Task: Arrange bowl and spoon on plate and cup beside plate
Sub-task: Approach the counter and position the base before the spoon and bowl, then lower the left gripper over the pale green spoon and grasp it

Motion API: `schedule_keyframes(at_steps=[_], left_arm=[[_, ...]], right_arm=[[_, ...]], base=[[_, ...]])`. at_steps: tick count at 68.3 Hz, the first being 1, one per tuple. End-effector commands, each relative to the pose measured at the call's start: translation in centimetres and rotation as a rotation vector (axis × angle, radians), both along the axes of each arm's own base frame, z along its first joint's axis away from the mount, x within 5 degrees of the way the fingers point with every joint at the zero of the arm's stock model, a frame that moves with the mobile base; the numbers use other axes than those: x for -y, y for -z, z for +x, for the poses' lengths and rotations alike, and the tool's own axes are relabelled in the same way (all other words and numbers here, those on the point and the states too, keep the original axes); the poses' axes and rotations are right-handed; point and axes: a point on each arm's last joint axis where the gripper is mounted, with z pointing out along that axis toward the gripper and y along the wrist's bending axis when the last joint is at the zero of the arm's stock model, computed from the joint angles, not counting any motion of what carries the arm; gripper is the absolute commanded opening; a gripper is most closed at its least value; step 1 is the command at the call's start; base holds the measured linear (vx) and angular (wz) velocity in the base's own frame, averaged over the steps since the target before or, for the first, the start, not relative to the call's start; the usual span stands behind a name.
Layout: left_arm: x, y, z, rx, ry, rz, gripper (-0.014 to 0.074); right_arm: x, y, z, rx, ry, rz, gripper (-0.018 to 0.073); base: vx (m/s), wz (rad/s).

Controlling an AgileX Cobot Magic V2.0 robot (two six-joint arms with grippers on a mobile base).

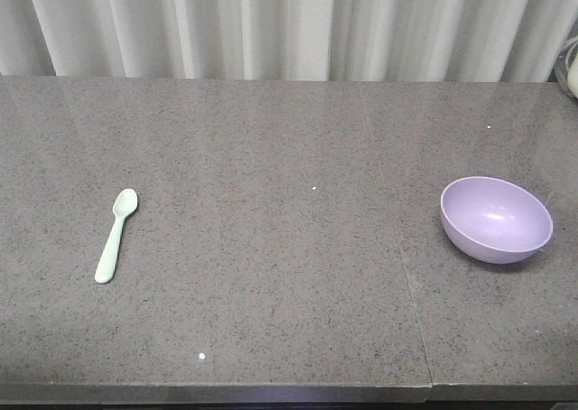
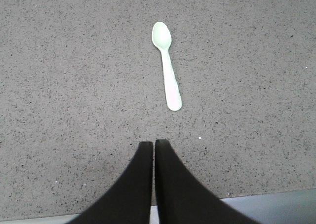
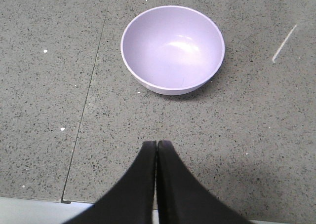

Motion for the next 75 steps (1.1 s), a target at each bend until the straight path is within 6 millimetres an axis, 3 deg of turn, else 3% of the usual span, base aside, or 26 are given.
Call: schedule_keyframes(at_steps=[1,14,28,37,56,75], left_arm=[[0.1,-1.3,0.2,0.083,-0.001,-0.022,0.0022],[0.1,-1.3,0.2,0.083,-0.001,-0.021,0.0167],[0.1,-1.3,0.2,0.083,-0.002,-0.018,0.0458],[0.1,-1.3,0.2,0.084,-0.002,-0.018,0.0578],[0.3,-1.1,0.8,0.056,0.002,-0.035,0.0571],[1.0,-0.8,5.6,-0.075,0.010,-0.056,0.0523]], right_arm=[[0.0,-1.3,0.3,0.080,-0.003,-0.005,0.0052],[0.0,-1.3,0.3,0.080,-0.003,-0.005,0.0249],[0.0,-1.3,0.3,0.080,-0.003,-0.005,0.0505],[0.0,-1.3,0.3,0.080,-0.003,-0.005,0.0570],[0.0,-1.3,0.3,0.080,-0.003,-0.005,0.0569],[0.0,-1.3,0.3,0.081,-0.001,-0.002,0.0569]], base=[[0.00,0.00],[0.00,0.00],[0.00,0.00],[0.00,0.00],[0.00,0.00],[0.00,0.00]])
